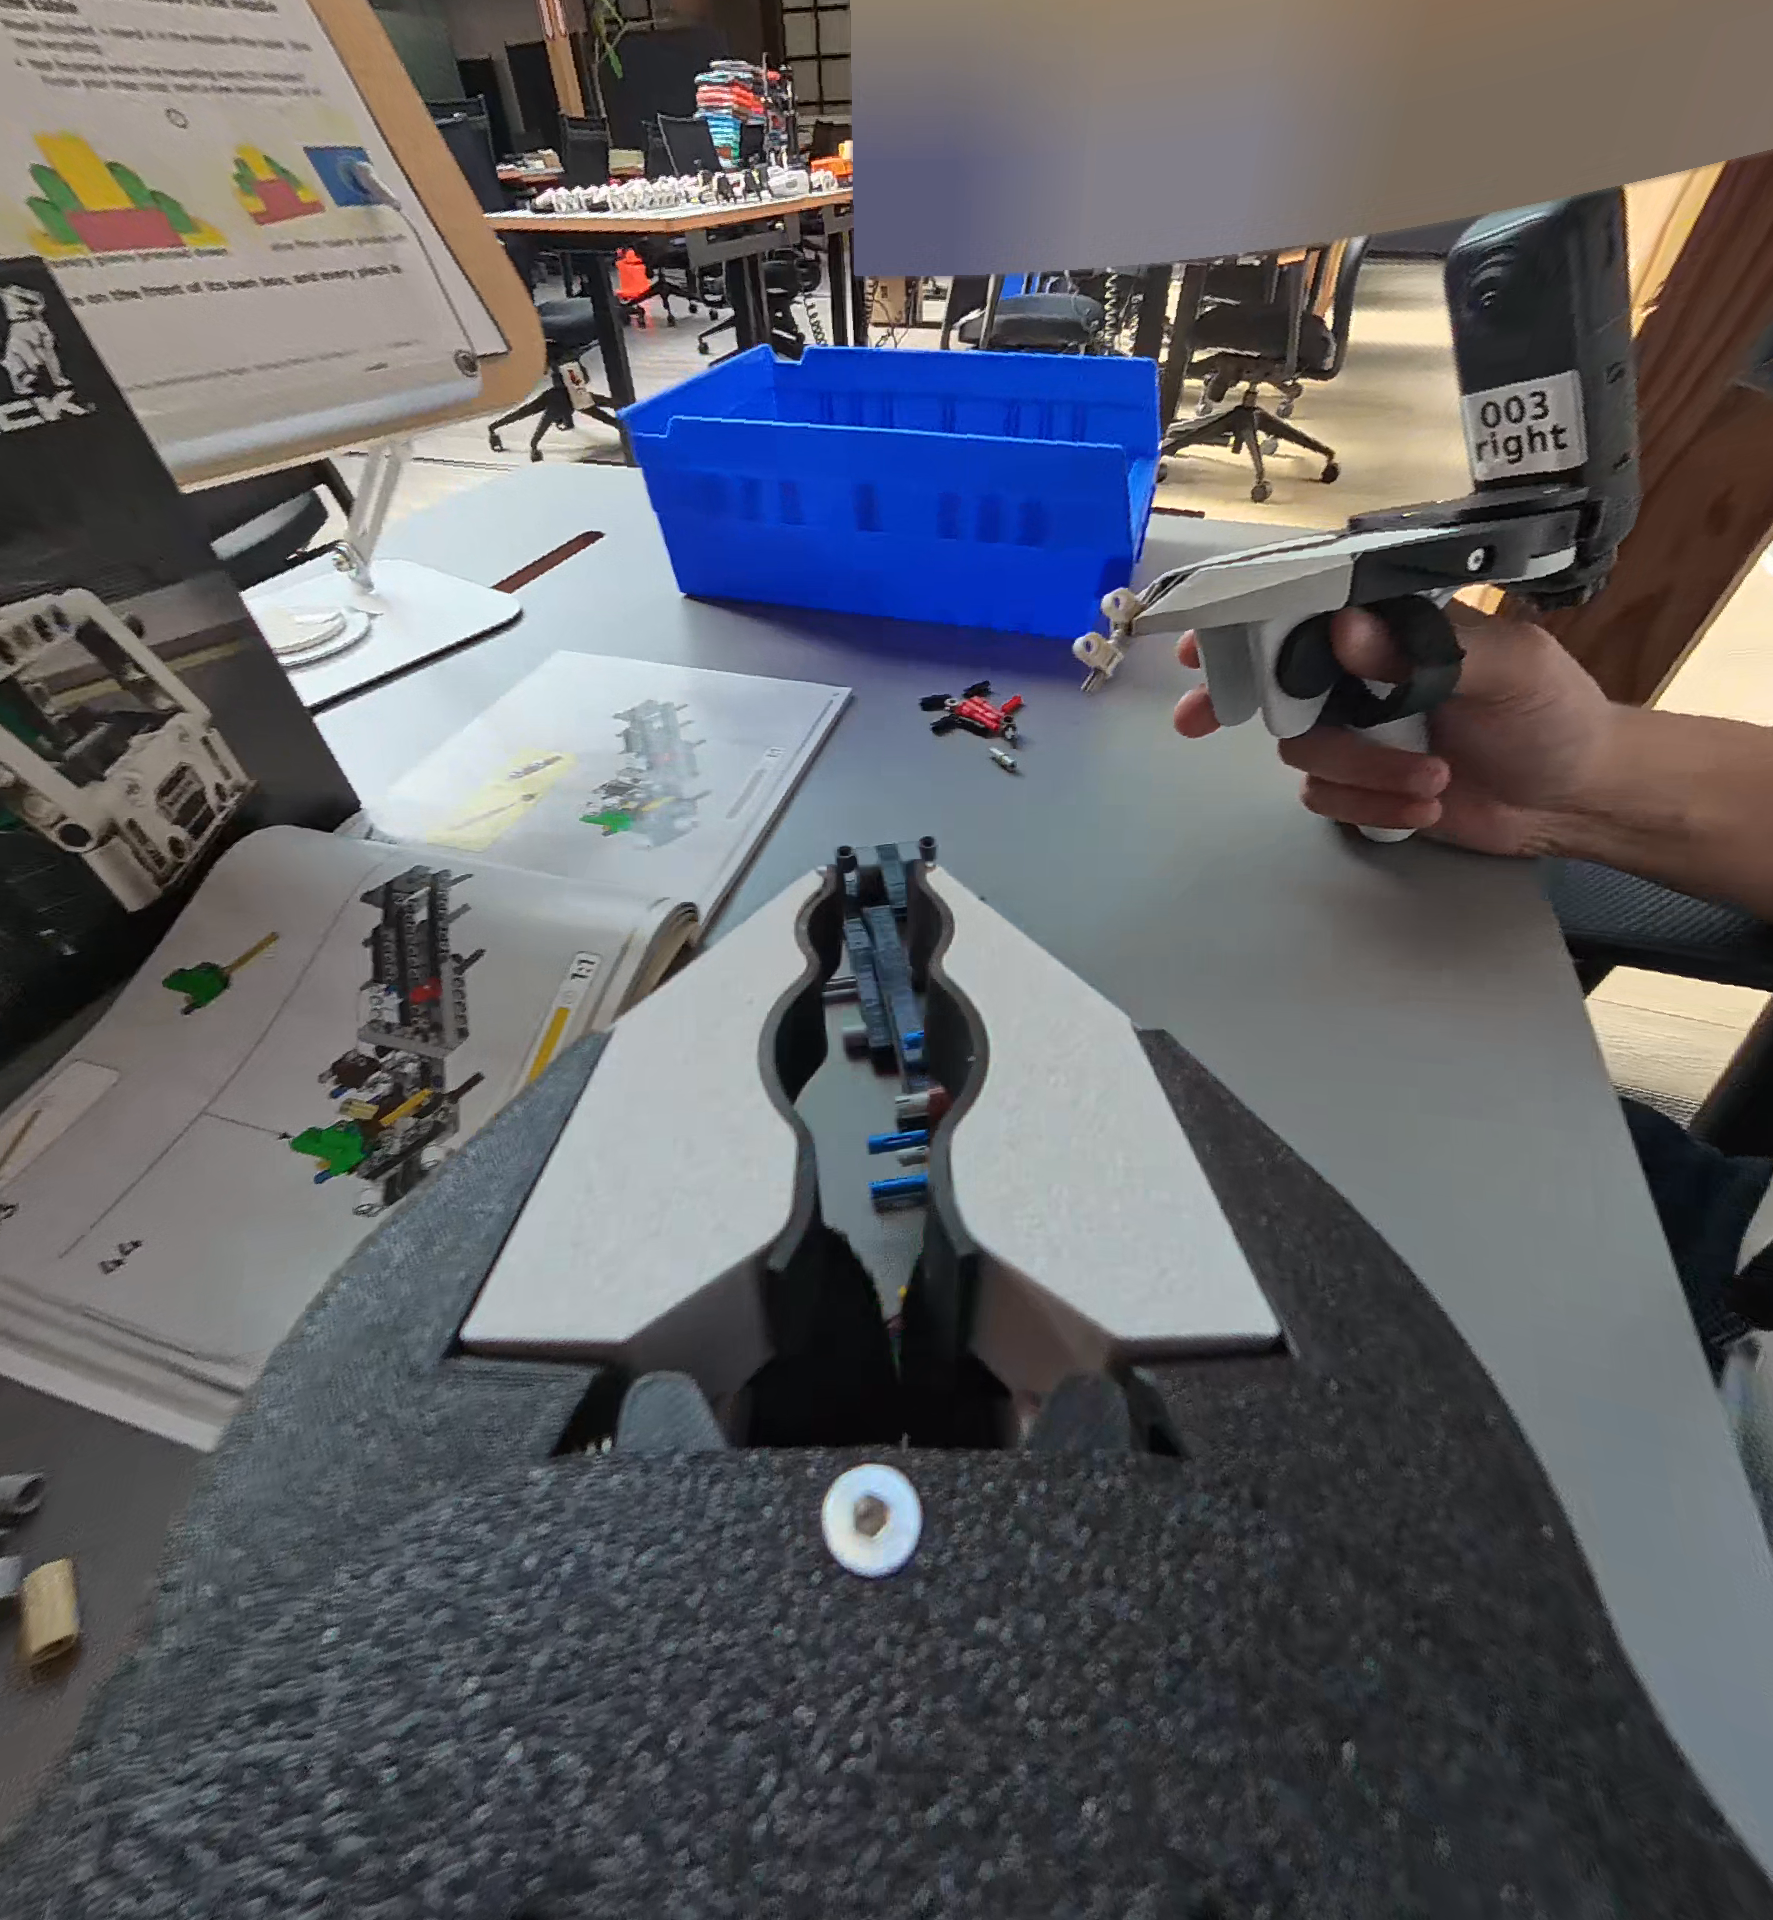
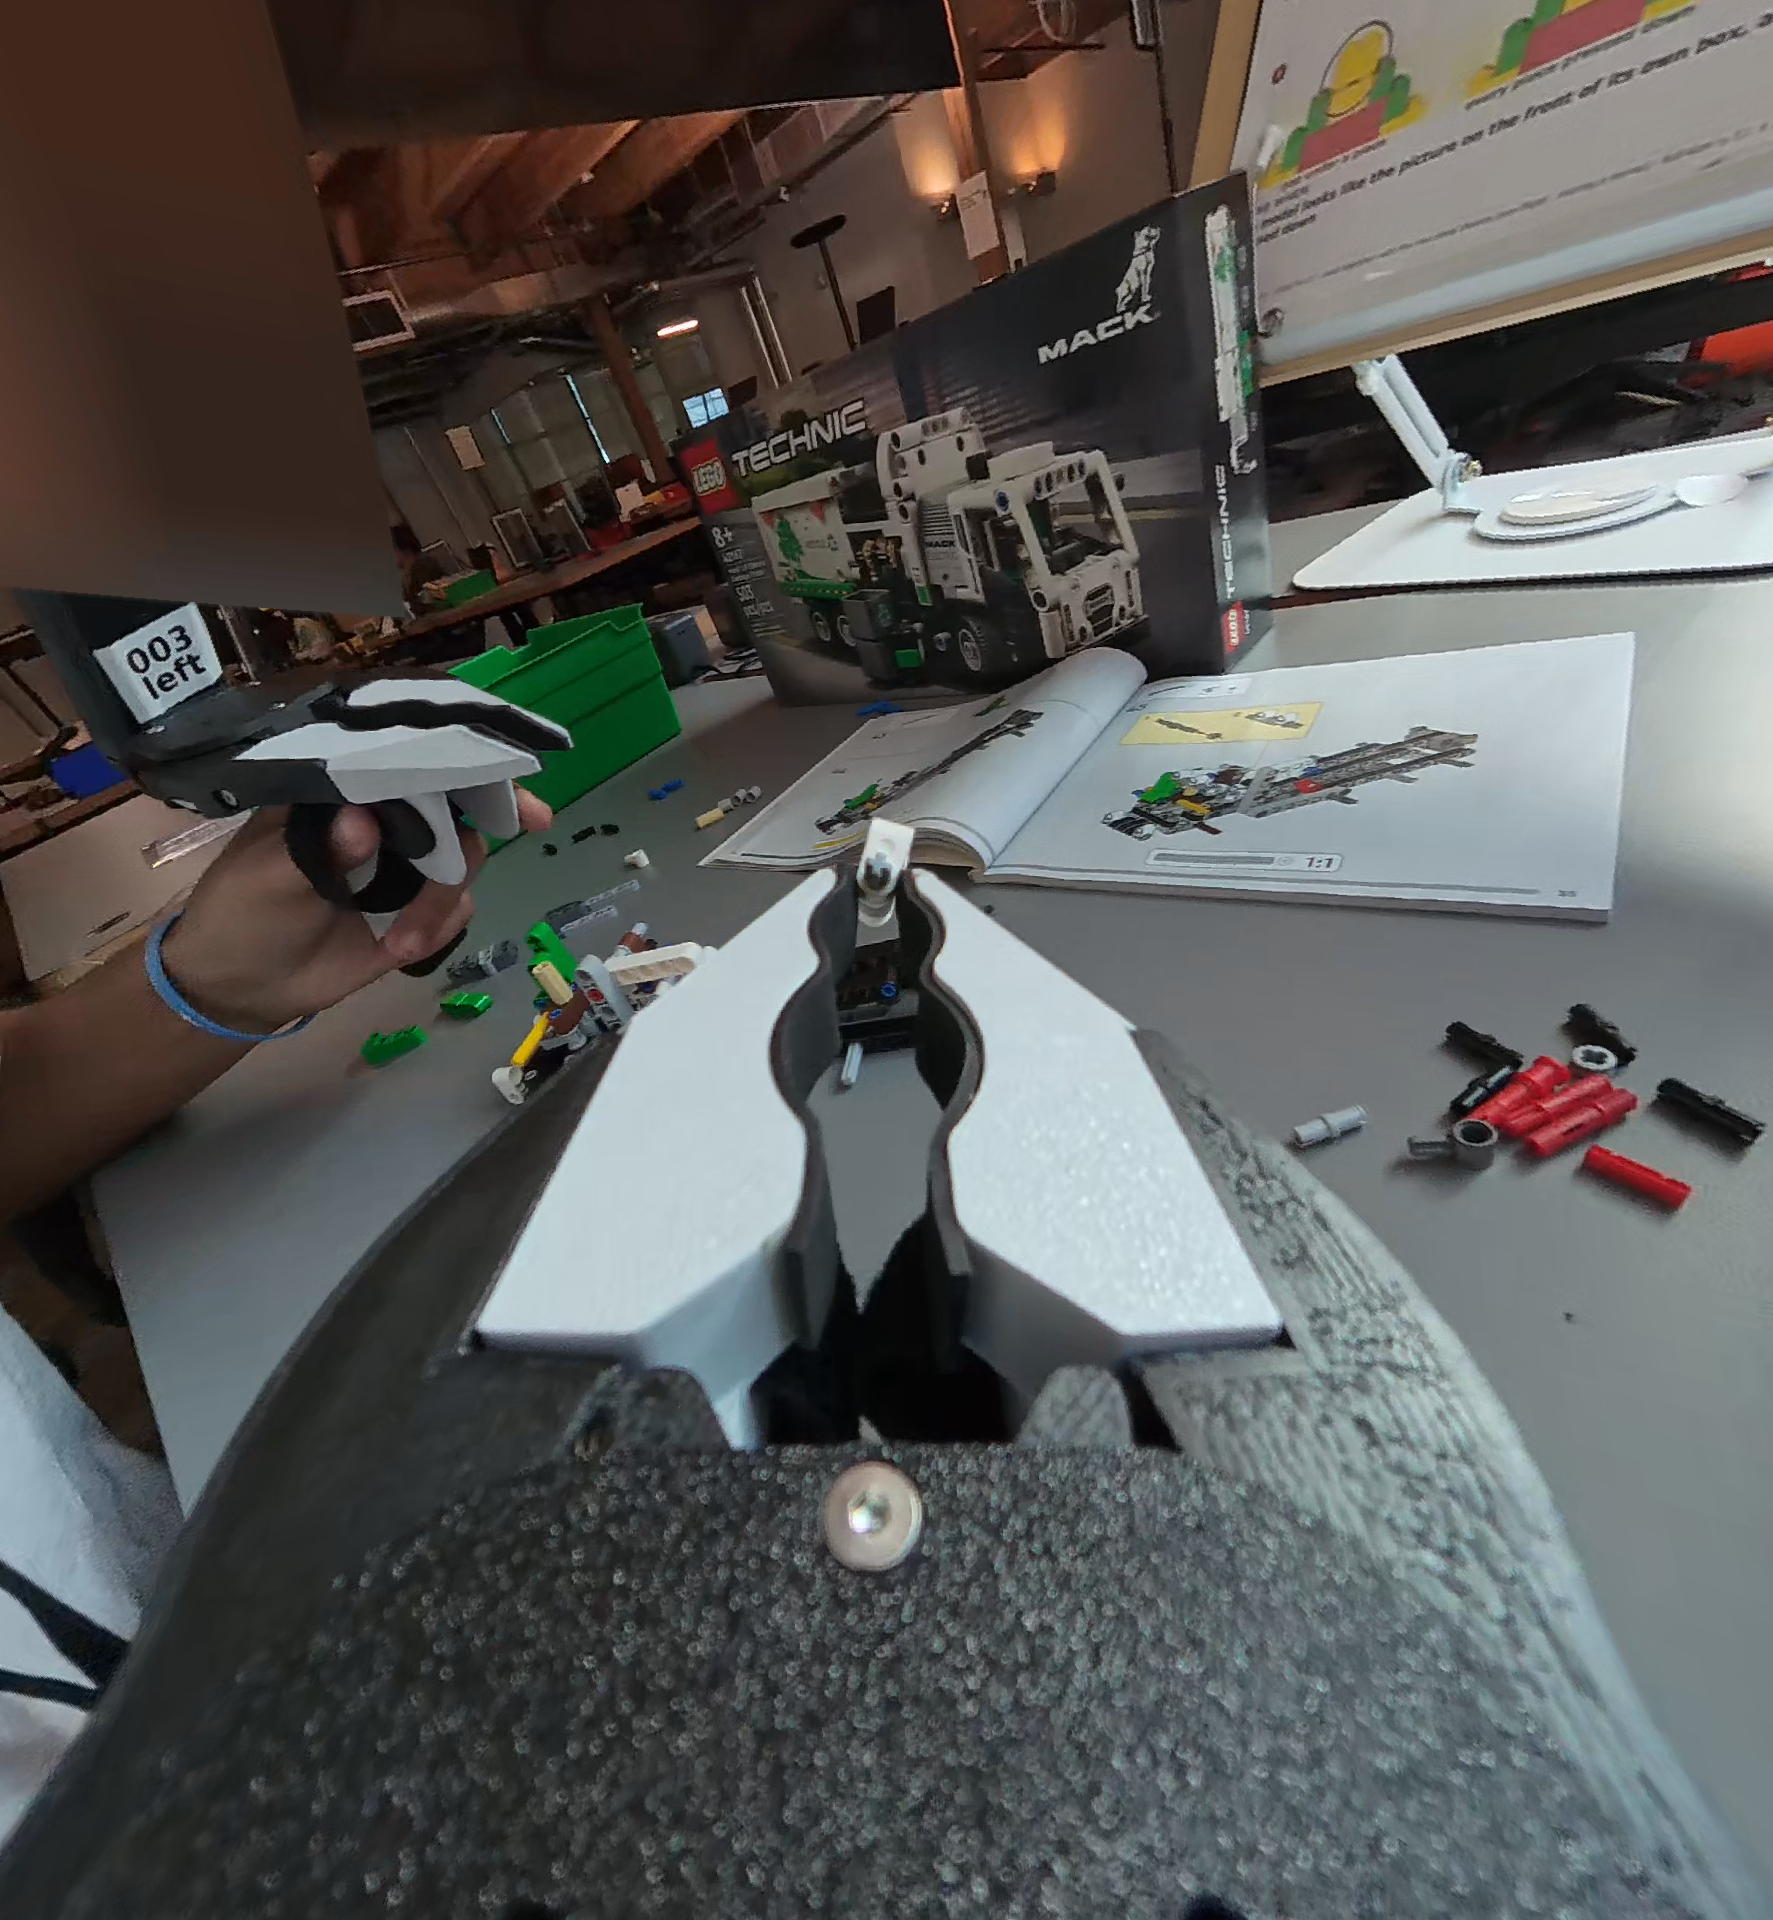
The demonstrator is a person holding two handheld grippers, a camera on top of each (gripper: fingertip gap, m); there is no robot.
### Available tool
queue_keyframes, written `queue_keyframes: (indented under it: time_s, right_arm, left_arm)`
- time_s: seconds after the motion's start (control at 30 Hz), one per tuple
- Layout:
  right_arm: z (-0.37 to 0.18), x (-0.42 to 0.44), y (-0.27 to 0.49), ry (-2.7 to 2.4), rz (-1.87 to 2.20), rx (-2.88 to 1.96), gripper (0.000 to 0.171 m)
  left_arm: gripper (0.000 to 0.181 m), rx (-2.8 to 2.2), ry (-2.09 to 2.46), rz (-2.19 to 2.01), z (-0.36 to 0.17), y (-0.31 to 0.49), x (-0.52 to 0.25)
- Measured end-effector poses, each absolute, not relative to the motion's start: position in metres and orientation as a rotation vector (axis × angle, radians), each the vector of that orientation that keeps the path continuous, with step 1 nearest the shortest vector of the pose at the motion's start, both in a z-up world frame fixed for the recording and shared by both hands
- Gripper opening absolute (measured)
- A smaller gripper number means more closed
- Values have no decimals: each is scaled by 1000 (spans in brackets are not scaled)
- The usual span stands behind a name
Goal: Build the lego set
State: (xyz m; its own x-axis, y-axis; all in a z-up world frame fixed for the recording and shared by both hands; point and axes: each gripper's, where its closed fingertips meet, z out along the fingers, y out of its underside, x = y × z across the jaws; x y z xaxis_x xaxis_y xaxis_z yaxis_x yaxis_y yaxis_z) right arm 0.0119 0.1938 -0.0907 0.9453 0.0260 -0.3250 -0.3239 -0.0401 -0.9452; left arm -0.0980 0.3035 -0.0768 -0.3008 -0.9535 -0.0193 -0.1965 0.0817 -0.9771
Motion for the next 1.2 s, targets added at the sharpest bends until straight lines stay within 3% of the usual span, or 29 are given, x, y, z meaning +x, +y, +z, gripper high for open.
queue_keyframes:
  time_s: [0.33,0.6,1.2]
  right_arm:
    - [-114,38,200,427,216,-1706,6]
    - [-117,39,204,441,252,-1717,6]
    - [-114,31,209,374,265,-1716,7]
  left_arm:
    - [7,-1232,1651,-934,-104,370,-91]
    - [7,-1346,1724,-1101,-123,366,-85]
    - [7,-1341,1770,-1036,-139,368,-85]
